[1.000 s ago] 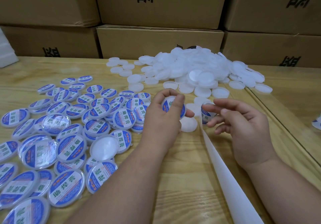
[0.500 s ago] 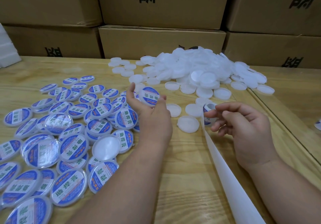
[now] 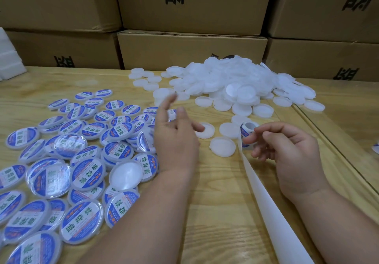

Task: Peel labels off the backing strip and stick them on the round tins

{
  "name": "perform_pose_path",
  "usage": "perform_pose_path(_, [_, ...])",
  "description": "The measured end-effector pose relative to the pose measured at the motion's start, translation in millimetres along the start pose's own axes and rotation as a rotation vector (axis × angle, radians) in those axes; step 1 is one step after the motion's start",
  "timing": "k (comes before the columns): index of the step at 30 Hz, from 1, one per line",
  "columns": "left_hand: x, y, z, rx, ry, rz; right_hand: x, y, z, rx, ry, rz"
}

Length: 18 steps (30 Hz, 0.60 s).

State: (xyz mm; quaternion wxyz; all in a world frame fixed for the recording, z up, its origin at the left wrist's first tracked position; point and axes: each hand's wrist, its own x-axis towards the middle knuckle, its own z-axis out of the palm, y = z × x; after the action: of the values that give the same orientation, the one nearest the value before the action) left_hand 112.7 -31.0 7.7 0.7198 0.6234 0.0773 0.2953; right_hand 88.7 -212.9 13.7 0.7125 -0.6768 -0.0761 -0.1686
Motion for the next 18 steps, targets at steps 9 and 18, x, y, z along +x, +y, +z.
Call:
perform_pose_path(9, [-13.6, -5.8, 7.6, 0.781, -0.494, 0.195, -0.8, 2.0, 3.9, -0.119, -0.018, -0.015])
perform_pose_path(18, [-15.6, -14.0, 5.3, 1.108, -0.597, 0.16, 0.5, 6.4, 3.5, -0.245, -0.069, -0.006])
